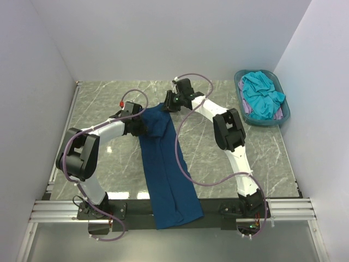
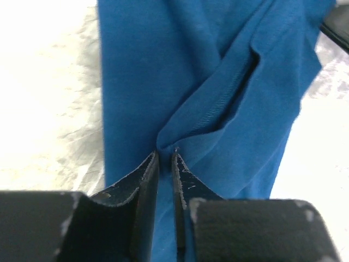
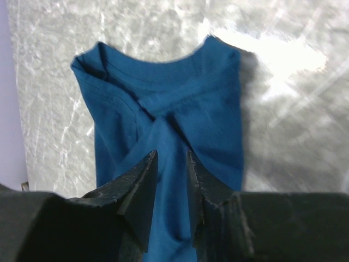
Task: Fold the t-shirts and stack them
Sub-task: Fold the tshirt
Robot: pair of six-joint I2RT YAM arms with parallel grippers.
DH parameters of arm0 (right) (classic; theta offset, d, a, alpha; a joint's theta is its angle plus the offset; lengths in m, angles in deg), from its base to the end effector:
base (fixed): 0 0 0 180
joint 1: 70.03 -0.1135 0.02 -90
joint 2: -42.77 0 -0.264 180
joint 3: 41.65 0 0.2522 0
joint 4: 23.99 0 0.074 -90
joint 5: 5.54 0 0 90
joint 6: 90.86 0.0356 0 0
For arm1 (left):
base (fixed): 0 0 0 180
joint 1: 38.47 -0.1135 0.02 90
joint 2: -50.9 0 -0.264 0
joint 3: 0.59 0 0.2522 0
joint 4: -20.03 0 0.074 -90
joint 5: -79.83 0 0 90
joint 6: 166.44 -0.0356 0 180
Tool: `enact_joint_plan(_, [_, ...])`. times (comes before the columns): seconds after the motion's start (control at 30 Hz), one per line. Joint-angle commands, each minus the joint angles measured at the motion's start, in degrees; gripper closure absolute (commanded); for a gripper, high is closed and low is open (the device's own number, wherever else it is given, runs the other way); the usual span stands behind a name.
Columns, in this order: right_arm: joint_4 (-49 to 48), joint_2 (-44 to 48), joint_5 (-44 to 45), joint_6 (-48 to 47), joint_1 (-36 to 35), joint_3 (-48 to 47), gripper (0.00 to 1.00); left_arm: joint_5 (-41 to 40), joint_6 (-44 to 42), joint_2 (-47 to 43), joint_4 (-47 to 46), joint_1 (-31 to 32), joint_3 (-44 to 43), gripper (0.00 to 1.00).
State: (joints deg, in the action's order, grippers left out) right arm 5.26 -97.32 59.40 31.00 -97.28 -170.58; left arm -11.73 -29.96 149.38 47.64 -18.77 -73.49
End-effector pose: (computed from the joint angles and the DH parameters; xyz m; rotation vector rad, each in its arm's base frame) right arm 0.4828 0.2656 0.1652 -0.1498 2.4097 1.0116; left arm 0.3318 -0.1178 0.1780 -0.6029 2.4827 -0.4350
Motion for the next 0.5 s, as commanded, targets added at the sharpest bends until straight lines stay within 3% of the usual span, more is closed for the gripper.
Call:
enact_joint_plan(0.0, [-1.69, 6.41, -1.48, -1.53, 1.49, 2.49, 0.64, -2.21, 1.16, -3.37, 2.14, -0.72, 0.07, 0.76])
enact_joint_plan(0.23, [-4.76, 9.22, -4.46, -0.05, 2.37, 10.13, 0.64, -3.89, 0.28, -8.73, 6.71, -0.63, -0.63, 0.73])
enact_joint_plan(0.47, [-8.62, 8.96, -6.23, 3.91, 3.16, 12.78, 0.64, 0.59, -0.77, -9.01, 6.55, 2.18, -3.00, 0.75])
